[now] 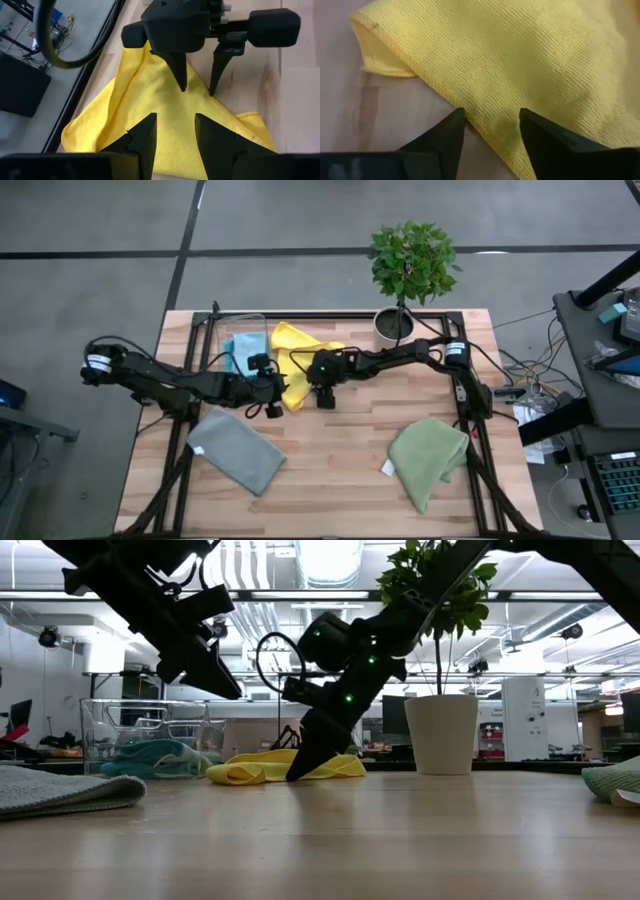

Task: Fold microfiber towels
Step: Fold the yellow microfiber towel

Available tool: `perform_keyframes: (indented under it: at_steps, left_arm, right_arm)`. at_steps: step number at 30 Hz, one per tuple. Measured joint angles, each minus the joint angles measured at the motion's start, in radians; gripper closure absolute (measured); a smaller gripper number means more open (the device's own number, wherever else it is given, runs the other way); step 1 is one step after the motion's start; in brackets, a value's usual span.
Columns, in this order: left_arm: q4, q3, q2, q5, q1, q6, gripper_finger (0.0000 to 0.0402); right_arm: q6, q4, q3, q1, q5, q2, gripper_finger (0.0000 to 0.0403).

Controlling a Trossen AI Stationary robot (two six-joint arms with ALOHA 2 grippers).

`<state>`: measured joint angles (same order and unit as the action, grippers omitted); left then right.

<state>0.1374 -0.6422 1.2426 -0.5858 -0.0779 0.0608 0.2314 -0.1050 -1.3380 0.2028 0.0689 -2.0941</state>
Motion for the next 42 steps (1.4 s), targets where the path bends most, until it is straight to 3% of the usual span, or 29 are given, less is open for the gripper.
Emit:
perform_keyframes:
  at_steps: [9, 13, 17, 20, 24, 31, 37, 42]
  left_arm:
    - [-0.004, 0.001, 0.000, -0.001, 0.002, -0.001, 0.0284]
    - [-0.004, 0.001, 0.000, -0.001, 0.002, -0.001, 0.0284]
    - [-0.017, 0.001, 0.000, -0.002, 0.002, -0.003, 0.0284]
    - [-0.106, 0.002, 0.000, 0.004, 0.002, -0.074, 0.0284]
    - [-0.247, 0.002, 0.000, 0.072, 0.003, -0.069, 0.0279]
    - [-0.427, -0.002, 0.000, 0.156, -0.004, -0.024, 0.0218]
    - [-0.477, -0.003, 0.000, 0.156, -0.004, -0.027, 0.0159]
    - [-0.469, -0.003, 0.002, 0.156, -0.003, -0.027, 0.0146]
  right_arm:
    - [-0.003, -0.031, -0.011, 0.000, 0.010, -0.004, 0.0383]
    - [-0.017, -0.033, -0.006, -0.019, -0.010, 0.063, 0.0392]
    - [-0.038, -0.055, 0.004, -0.062, -0.112, 0.166, 0.0394]
    - [-0.102, -0.029, 0.007, -0.098, -0.213, 0.275, 0.0394]
    - [-0.218, -0.039, 0.021, -0.141, -0.274, 0.365, 0.0394]
    - [-0.240, -0.013, 0.017, -0.226, -0.433, 0.494, 0.0394]
    - [-0.232, 0.015, 0.007, -0.270, -0.481, 0.527, 0.0394]
    - [-0.220, 0.013, -0.016, -0.285, -0.491, 0.528, 0.0394]
